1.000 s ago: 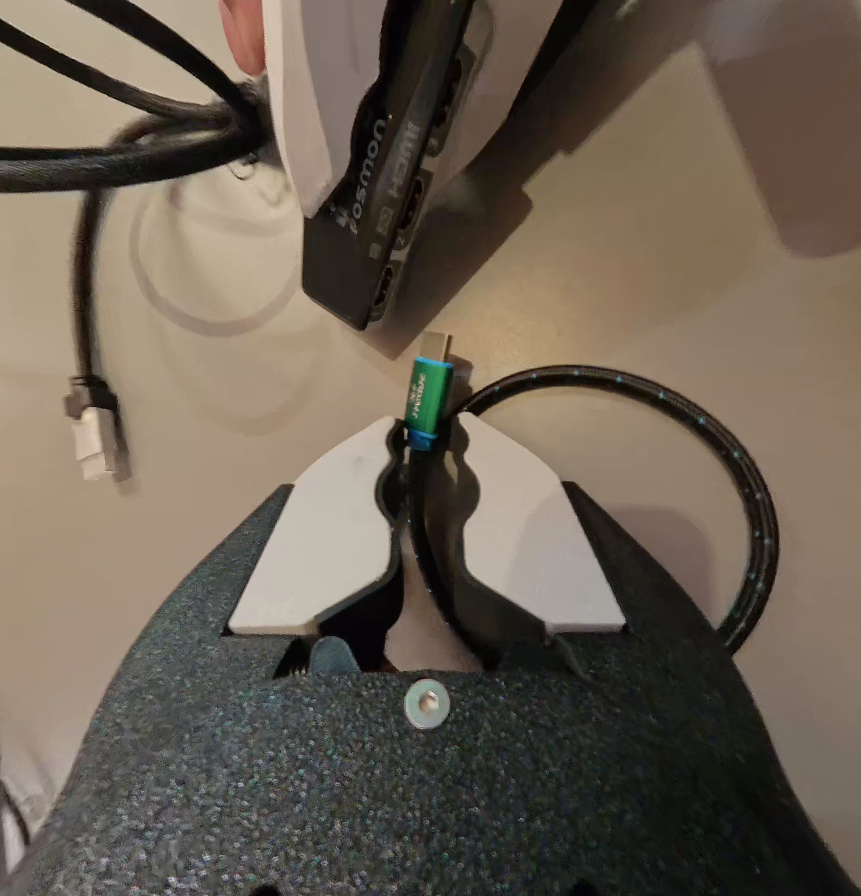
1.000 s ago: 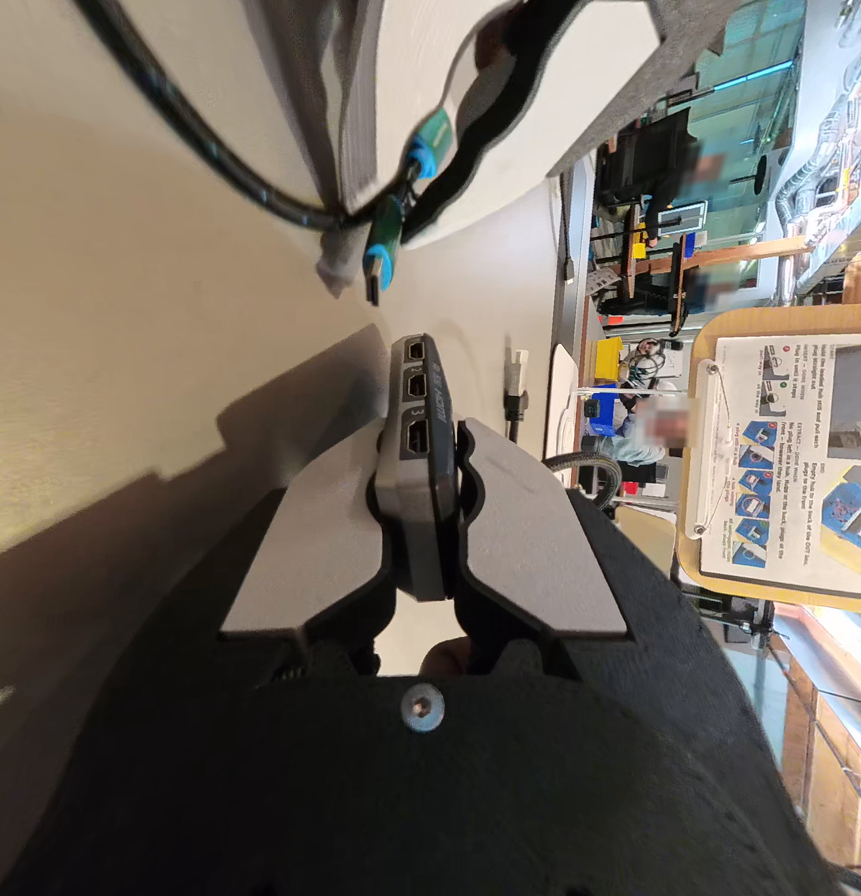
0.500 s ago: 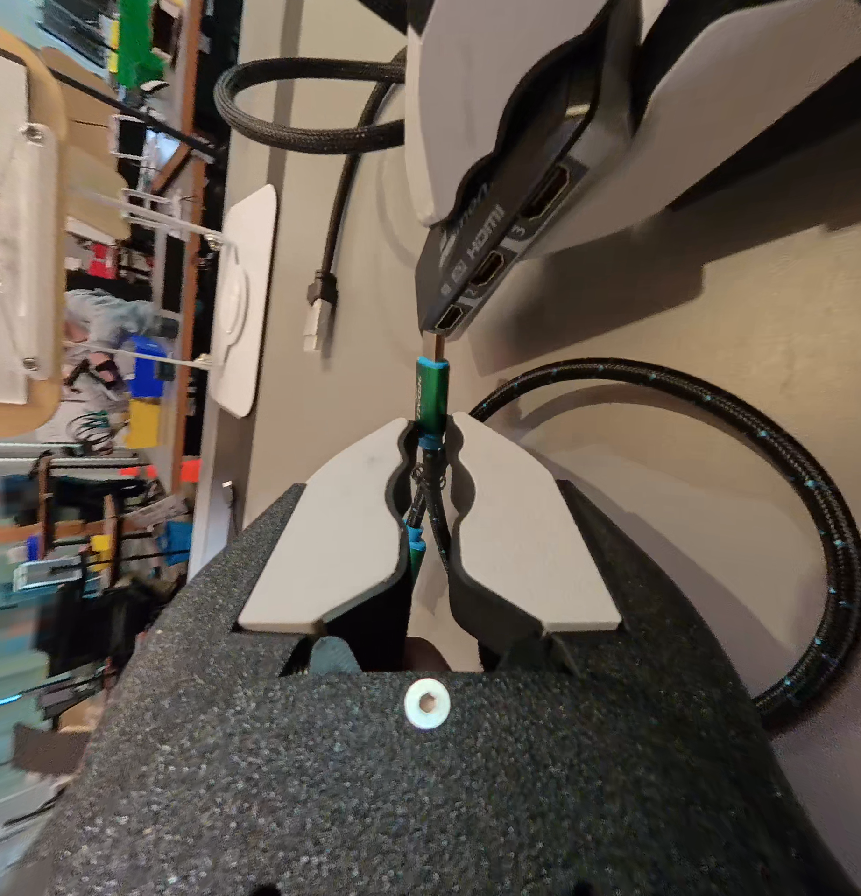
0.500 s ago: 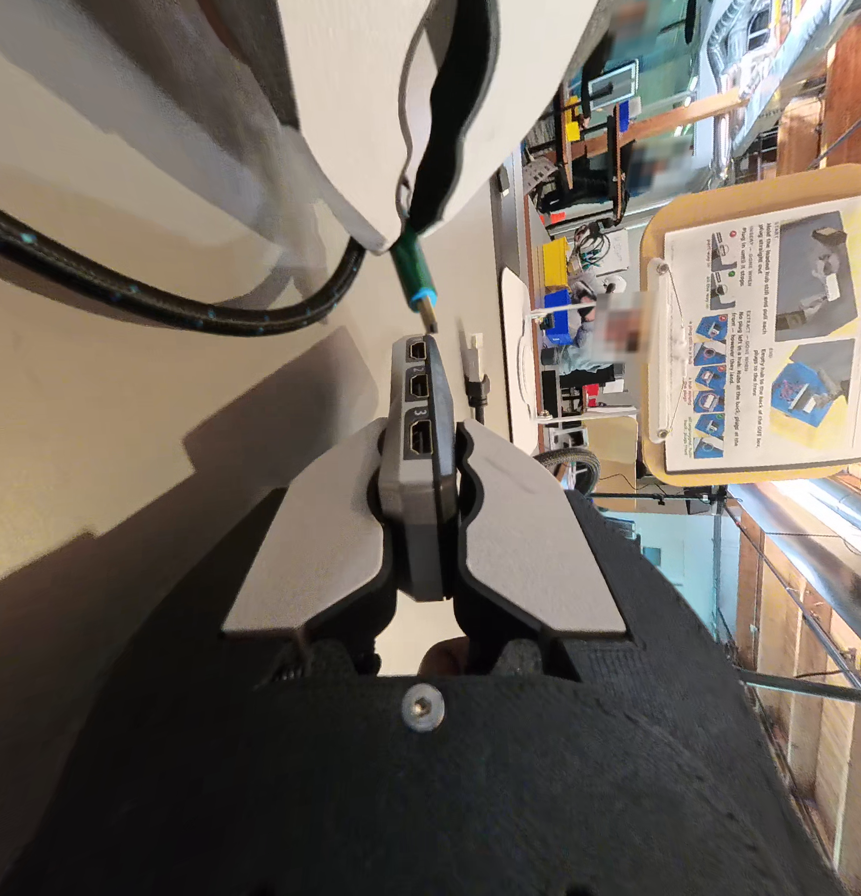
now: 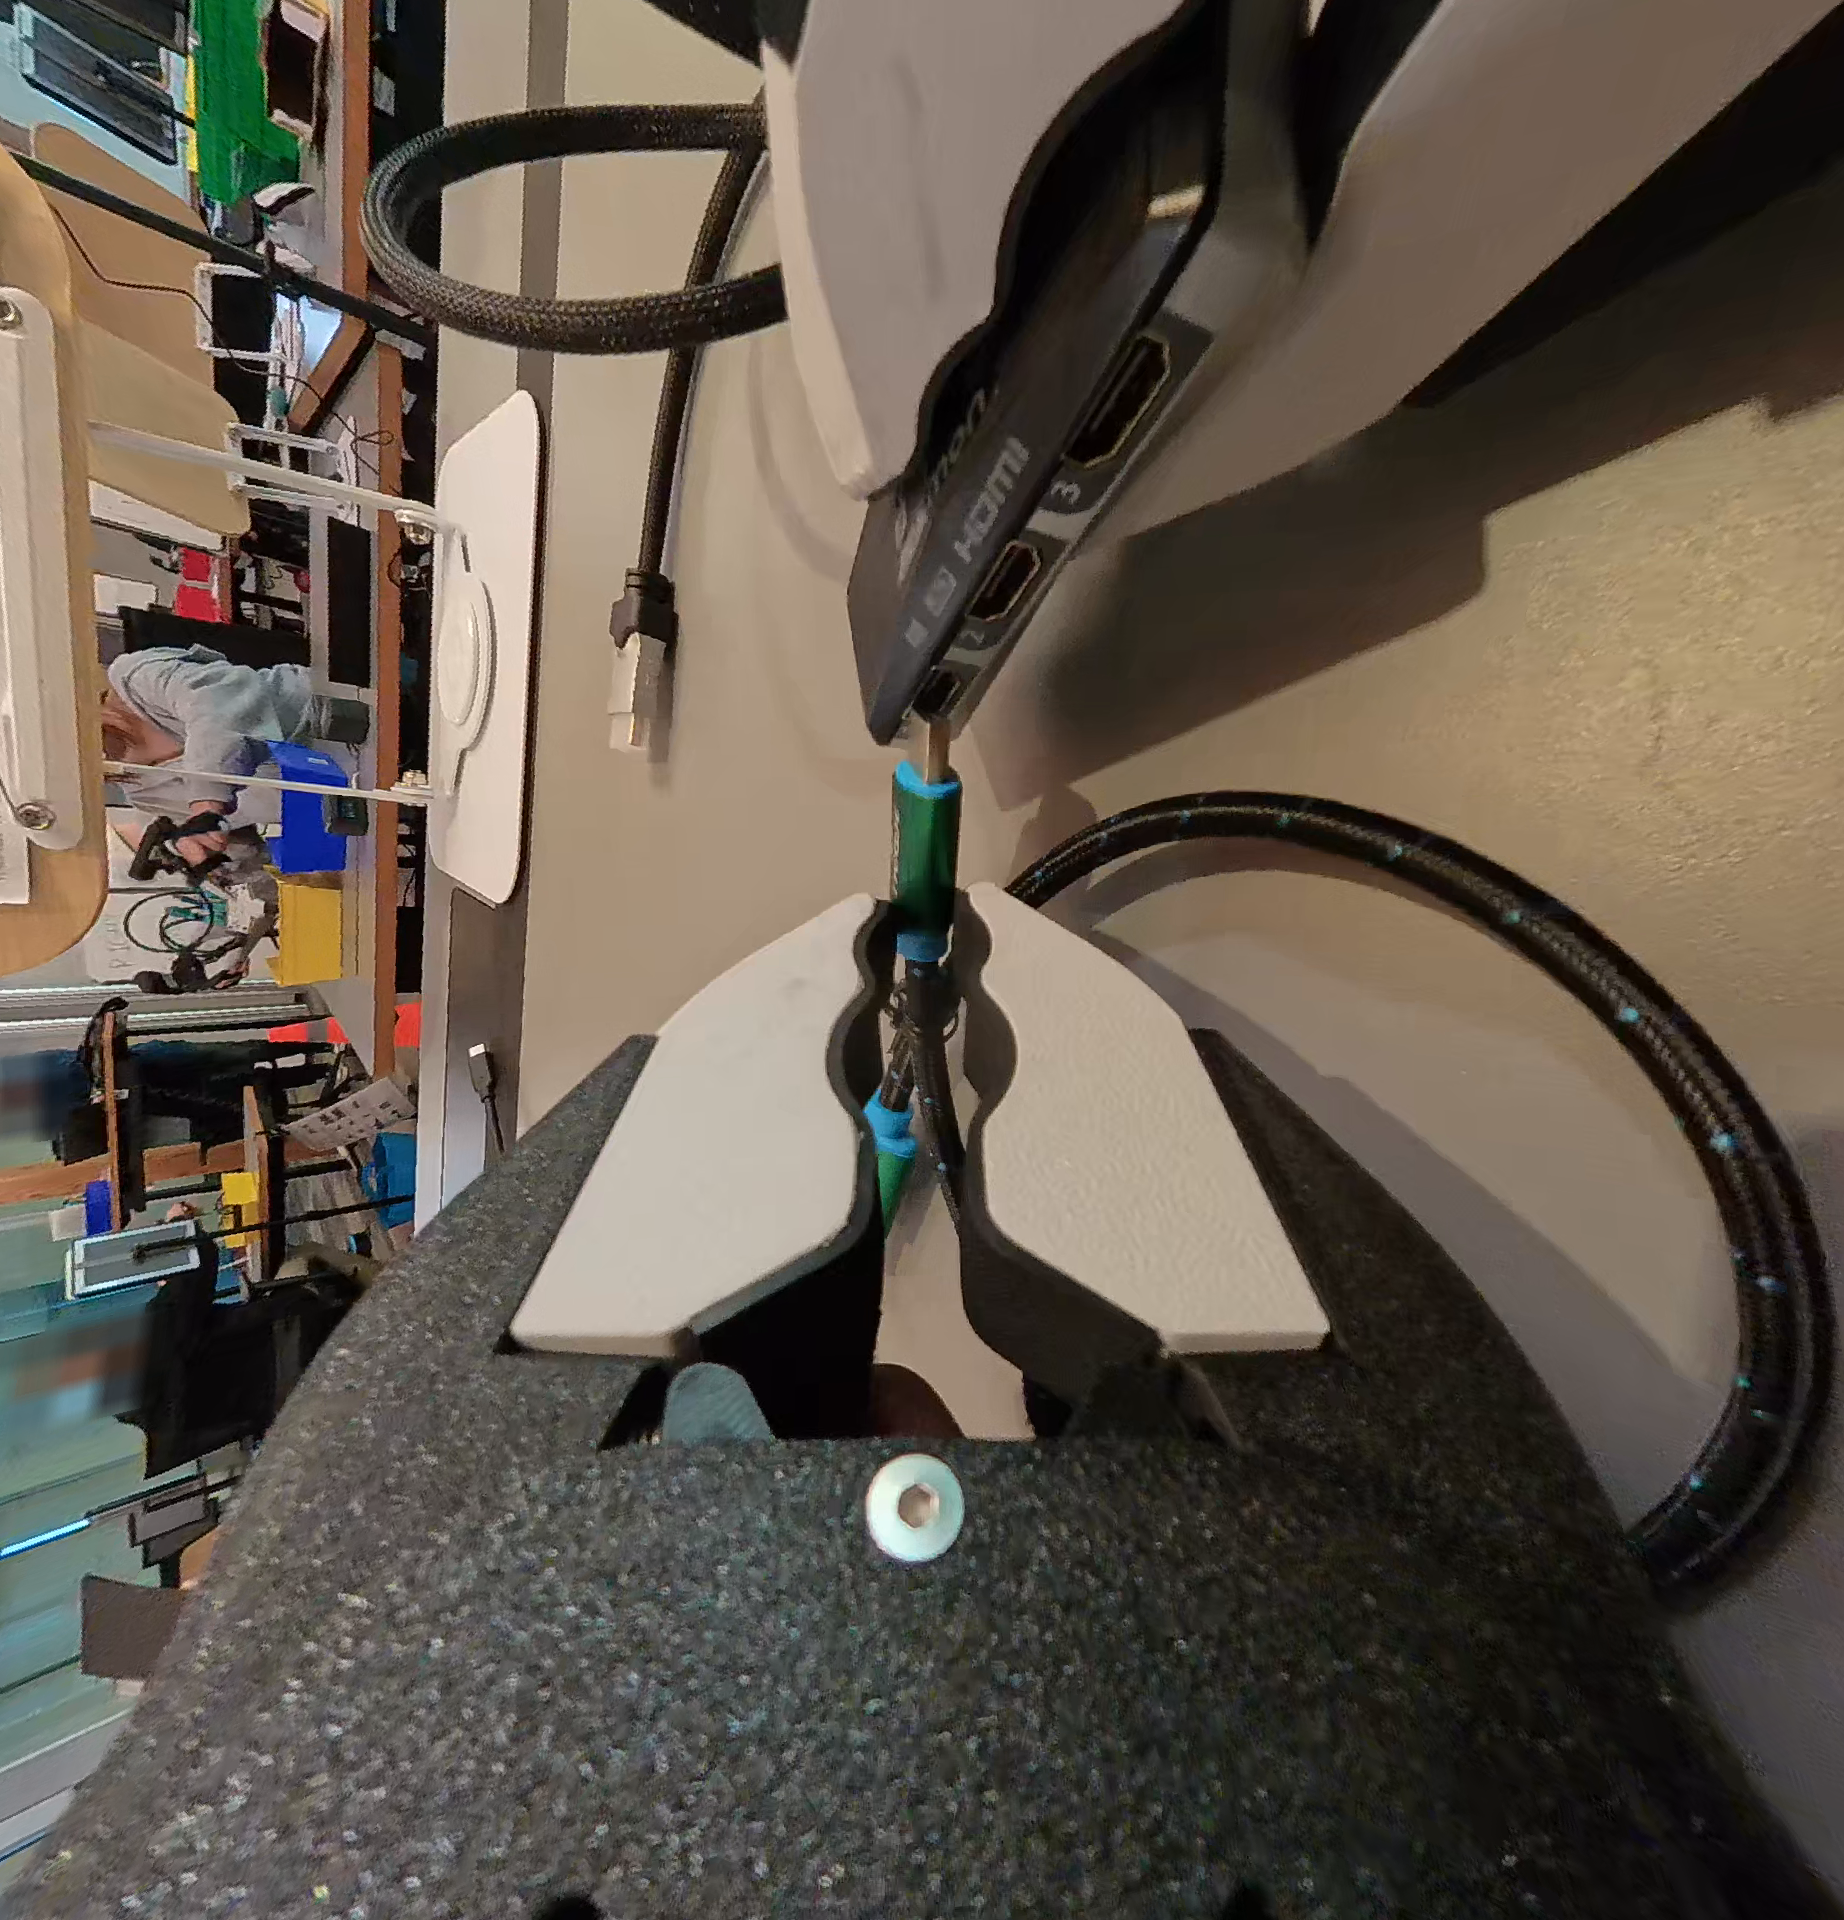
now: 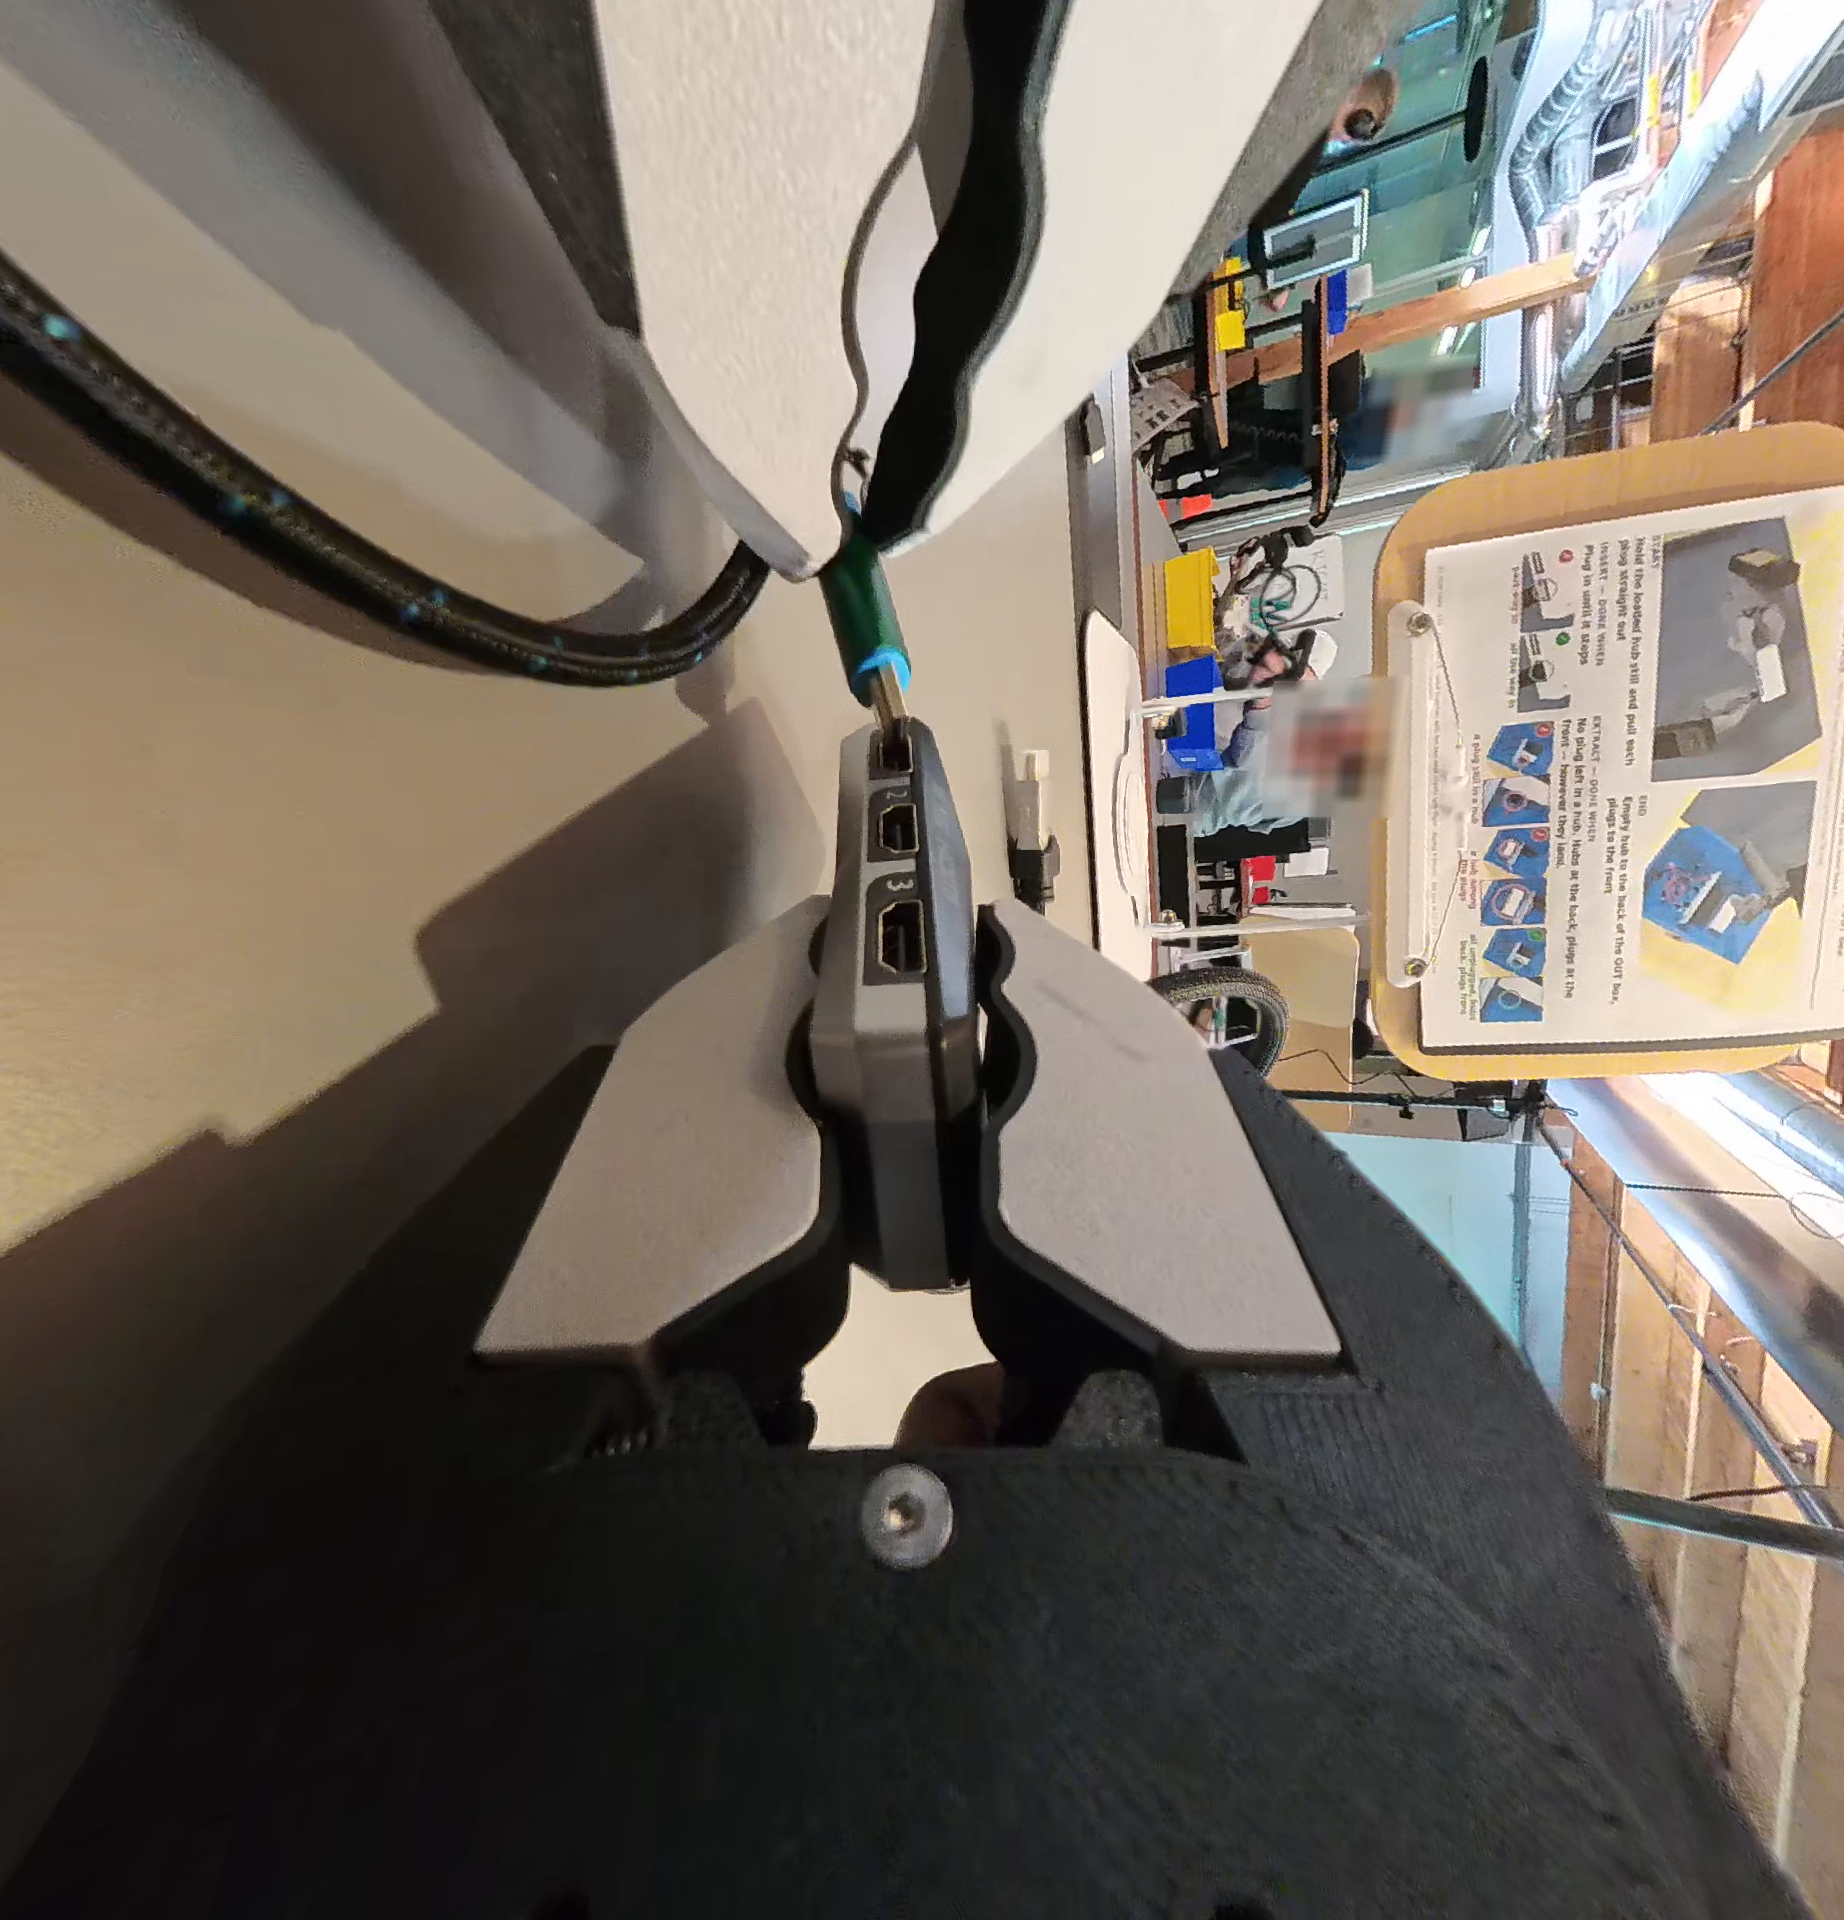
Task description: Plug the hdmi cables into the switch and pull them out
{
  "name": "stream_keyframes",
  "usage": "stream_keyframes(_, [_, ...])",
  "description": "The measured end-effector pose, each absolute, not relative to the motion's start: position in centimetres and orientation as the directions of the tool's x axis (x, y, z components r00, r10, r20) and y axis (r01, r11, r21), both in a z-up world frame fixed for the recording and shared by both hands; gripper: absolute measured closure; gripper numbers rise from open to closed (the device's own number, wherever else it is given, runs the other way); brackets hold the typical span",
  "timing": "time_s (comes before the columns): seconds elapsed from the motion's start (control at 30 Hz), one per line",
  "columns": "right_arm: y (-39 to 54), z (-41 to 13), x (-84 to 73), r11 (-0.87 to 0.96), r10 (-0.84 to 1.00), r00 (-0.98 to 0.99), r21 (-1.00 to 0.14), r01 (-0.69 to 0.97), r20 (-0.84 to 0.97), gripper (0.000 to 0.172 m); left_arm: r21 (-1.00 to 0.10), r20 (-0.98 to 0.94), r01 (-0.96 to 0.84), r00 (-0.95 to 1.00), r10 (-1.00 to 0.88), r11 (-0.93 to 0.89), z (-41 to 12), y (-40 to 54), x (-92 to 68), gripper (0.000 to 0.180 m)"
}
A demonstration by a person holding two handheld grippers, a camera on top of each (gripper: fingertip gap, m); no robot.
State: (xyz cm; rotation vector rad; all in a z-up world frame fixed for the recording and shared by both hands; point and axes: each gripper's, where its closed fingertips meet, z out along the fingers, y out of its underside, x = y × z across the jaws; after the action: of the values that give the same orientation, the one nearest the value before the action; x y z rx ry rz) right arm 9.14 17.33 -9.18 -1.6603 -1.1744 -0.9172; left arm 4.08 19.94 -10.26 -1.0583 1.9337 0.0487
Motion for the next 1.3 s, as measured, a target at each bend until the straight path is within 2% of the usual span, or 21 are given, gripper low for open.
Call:
stream_keyframes(0.5, [16.7,-9.5,7.4,-0.109,0.3,0.205,-0.18,0.978,0.932,0.15,-0.291,-0.8,-0.623,-0.258,-0.542,0.726,-9.7,18.9,4.3,0.17])
stream_keyframes(0.7, [16.7,-8.8,7.4,-0.113,0.277,0.249,-0.225,0.968,0.928,0.15,-0.333,-0.793,-0.623,-0.222,-0.567,0.708,-9.5,19.0,4.4,0.17])
stream_keyframes(0.97, [16.6,-9.5,7.3,-0.119,0.308,0.245,-0.218,0.969,0.919,0.15,-0.336,-0.793,-0.576,-0.254,-0.554,0.745,-9.6,18.4,4.4,0.169])
stream_keyframes(1.07, [16.4,-9.6,6.7,-0.098,0.319,0.242,-0.222,0.97,0.916,0.15,-0.39,-0.741,-0.556,-0.284,-0.608,0.734,-10.2,17.4,4.6,0.17])
stream_keyframes(1.3, [16.5,-9.6,6.6,-0.098,0.32,0.239,-0.218,0.971,0.917,0.15,-0.408,-0.731,-0.577,-0.258,-0.632,0.707,-10.2,17.2,4.8,0.17])
